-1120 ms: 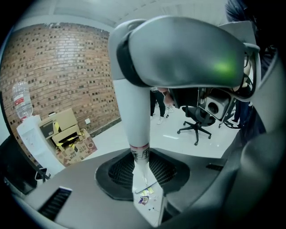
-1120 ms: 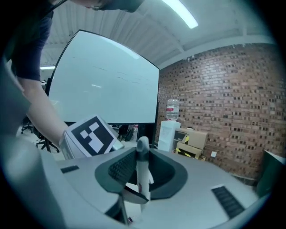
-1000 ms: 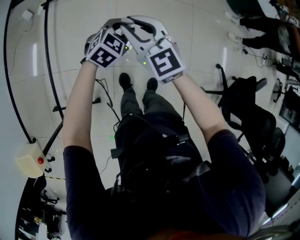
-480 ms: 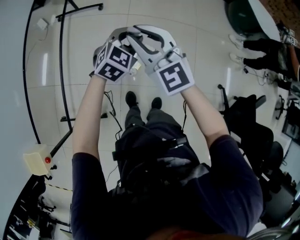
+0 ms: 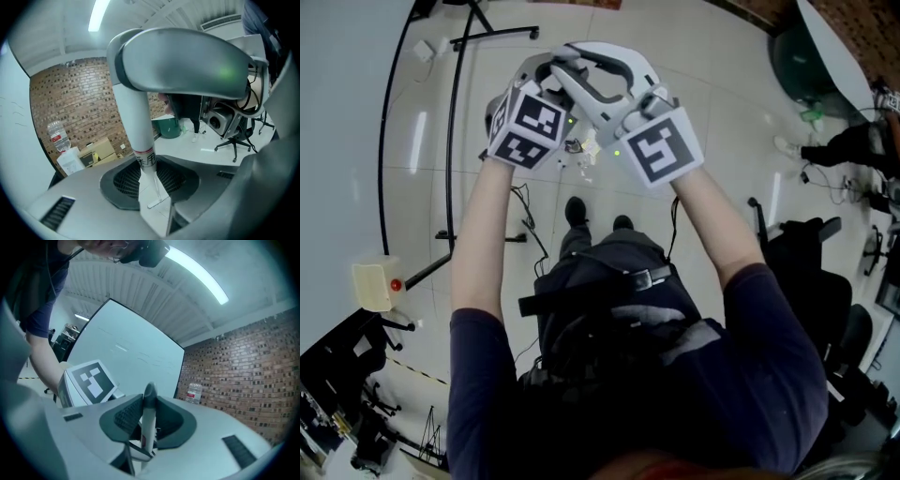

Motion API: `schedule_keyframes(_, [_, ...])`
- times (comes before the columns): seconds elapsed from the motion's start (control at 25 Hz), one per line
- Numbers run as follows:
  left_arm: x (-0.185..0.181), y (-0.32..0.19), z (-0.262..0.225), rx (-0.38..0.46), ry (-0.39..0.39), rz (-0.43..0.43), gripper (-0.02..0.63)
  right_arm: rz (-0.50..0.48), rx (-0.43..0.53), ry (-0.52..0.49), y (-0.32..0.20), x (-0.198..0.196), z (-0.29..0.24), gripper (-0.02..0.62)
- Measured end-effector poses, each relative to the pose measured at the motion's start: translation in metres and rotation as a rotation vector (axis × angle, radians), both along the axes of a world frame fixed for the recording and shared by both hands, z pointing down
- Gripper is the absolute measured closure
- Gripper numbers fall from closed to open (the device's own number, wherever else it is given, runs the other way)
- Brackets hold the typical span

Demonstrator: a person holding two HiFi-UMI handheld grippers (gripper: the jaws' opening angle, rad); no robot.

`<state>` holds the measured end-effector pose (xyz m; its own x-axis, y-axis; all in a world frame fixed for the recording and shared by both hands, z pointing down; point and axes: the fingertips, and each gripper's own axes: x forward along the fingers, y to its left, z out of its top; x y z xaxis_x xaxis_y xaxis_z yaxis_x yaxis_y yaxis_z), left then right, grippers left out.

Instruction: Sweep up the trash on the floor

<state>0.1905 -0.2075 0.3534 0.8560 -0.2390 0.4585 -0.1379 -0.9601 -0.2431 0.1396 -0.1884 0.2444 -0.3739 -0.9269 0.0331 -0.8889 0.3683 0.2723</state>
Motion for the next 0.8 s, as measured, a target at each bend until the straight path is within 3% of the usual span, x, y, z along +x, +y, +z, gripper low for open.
schedule_keyframes(0.4, [-0.034,0.059,-0.049,0.057,0.004,-0.221,0.502,-0.260,0.052,-0.065,0.074,-0.025,-0.052,0.492])
schedule_keyframes(0.8, [-0.119,0.123,-0.064,0.048,-0.004,-0.425,0.495,-0.567,0.034,-0.100,0.139,-0.100,-0.071,0.492])
